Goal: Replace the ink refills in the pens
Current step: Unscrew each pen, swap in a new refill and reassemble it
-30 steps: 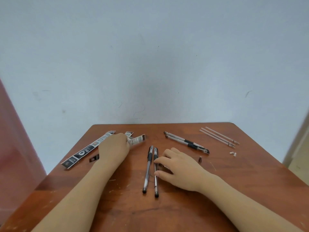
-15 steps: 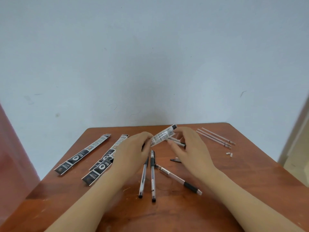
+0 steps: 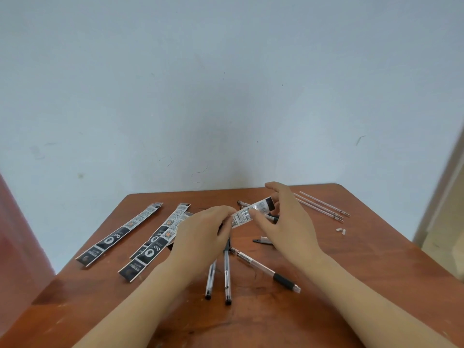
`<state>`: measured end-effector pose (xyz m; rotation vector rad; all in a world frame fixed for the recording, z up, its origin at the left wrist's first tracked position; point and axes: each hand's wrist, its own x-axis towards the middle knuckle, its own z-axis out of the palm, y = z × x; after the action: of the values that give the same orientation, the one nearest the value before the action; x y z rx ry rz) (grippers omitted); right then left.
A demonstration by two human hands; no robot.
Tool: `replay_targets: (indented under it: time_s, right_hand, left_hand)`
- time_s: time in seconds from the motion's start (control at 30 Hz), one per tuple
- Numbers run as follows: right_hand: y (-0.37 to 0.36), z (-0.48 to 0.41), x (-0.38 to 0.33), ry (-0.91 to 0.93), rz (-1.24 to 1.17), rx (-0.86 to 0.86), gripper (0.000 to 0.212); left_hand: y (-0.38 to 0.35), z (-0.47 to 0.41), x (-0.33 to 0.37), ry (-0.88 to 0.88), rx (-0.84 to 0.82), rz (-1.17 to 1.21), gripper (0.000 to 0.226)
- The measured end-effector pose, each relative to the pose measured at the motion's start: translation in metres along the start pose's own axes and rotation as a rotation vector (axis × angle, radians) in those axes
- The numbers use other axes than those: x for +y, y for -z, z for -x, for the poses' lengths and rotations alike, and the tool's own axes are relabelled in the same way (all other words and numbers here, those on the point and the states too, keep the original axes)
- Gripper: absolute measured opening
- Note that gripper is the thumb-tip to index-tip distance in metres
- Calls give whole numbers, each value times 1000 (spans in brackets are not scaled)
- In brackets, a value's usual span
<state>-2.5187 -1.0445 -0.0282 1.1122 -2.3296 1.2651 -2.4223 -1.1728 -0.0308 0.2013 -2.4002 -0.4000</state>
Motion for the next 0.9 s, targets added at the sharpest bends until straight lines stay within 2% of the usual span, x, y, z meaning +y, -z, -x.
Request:
replay_targets:
  time_s: [0.2,0.3,0.7,0.9]
  right_hand:
    - [0,0,1,15,13,-7,51]
    - [-1,-1,2,23,12,-6,47]
    - [1,-6,7,-8,-24,36,42]
    - [5,-8,9,-72,-178,85,36]
  left_hand:
    - [1,0,2,-2,-1,2,29]
    - [0,0,1,7,-33,-5,21]
    - [2,-1,-3,20,-33,-37,24]
    - [3,-2,-7,1,-25,-23,22]
